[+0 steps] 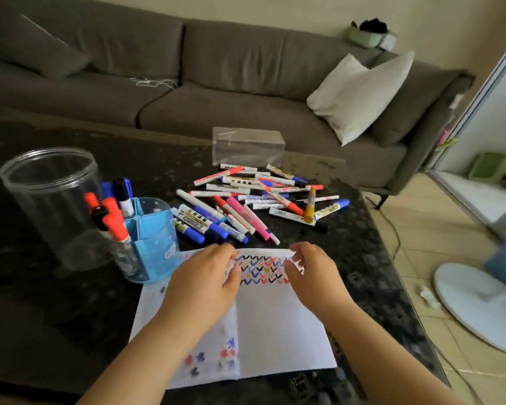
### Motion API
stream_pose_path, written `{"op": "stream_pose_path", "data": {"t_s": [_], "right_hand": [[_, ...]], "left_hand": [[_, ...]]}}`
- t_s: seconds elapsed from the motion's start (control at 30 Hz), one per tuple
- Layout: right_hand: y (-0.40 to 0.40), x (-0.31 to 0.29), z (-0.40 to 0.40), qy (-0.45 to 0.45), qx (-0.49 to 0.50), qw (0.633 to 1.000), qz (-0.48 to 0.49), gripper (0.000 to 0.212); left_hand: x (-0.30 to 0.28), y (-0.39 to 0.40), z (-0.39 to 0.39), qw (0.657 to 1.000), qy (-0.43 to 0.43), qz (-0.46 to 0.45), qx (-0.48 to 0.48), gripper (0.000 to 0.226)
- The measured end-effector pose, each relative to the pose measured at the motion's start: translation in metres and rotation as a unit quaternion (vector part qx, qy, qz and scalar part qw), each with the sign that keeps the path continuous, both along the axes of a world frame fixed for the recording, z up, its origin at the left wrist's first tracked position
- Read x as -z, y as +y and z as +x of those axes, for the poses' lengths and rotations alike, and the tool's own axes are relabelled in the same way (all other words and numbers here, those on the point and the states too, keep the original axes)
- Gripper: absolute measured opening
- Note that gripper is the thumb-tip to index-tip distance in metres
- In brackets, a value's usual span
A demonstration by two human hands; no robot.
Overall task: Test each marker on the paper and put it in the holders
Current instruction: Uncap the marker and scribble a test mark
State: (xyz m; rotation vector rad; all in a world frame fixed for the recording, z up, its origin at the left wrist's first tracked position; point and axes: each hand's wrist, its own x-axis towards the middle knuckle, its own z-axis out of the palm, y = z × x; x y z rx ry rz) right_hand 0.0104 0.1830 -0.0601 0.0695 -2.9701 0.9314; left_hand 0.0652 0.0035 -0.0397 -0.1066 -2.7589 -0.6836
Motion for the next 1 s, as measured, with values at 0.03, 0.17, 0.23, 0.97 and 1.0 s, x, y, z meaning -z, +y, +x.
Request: {"op": "stream_pose_path", "data": {"t_s": [0.03,0.17,0.23,0.97,1.0], "right_hand": [[-0.003,0.003,-0.011,-0.005,0.011,1.000,0.024,0.039],[-0.021,0.016,-0.051,-0.023,0.023,0.993,0.115,0.046],[-0.029,0.020,-0.063,-0.018,0.026,0.990,0.140,0.039],[0.004,-0.041,0.054,-0.022,-0.002,0.927,-0.374,0.017],[0.004,-0.036,0.059,-0.052,0.010,0.923,-0.382,0.020]], "left_hand": [[0.002,0.001,-0.002,1.000,-0.004,-0.004,0.004,0.020],[0.001,0.005,-0.008,1.000,-0.008,-0.005,0.001,0.020],[0.001,0.007,-0.009,1.000,-0.013,-0.012,0.004,0.021],[-0.005,0.035,0.013,0.986,-0.085,0.138,0.029,0.016],[-0.004,0.036,0.013,0.982,-0.093,0.161,0.029,0.015]]}}
